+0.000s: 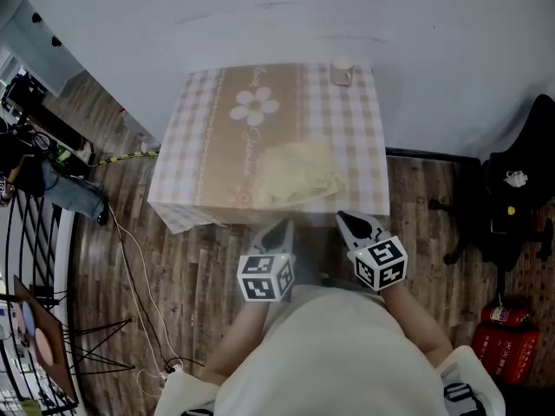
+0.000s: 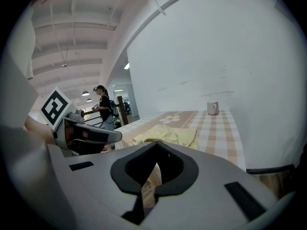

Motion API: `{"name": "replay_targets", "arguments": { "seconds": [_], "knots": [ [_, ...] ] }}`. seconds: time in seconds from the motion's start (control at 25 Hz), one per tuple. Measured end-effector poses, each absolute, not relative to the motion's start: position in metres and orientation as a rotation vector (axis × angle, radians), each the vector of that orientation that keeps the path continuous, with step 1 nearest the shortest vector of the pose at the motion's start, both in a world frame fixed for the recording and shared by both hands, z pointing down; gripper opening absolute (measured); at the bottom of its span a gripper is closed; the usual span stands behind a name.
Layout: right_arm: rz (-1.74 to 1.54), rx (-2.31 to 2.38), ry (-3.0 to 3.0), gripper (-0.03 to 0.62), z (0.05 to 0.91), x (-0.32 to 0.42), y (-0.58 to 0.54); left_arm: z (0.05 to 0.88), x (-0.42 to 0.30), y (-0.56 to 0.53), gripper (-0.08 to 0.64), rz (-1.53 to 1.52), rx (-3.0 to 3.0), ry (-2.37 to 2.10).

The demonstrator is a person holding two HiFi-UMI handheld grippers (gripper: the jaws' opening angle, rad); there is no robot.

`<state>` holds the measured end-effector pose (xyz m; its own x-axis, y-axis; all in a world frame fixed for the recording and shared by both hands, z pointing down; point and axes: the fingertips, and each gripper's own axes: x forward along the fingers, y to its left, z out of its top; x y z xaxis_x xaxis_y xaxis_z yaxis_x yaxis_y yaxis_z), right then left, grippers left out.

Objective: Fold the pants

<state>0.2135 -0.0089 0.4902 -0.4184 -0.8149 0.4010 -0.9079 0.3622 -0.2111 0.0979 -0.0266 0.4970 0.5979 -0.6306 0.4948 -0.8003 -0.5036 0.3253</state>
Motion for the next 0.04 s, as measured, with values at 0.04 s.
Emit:
{"name": "replay_targets", "arguments": {
  "seconds": [0.04],
  "knots": [
    [0.596,1.544,-2.395,0.000,0.4904,0.2135,-0.0094,0.4973,0.0979,-0.0273,0.020,0.425,2.298,-1.132]
  ]
}}
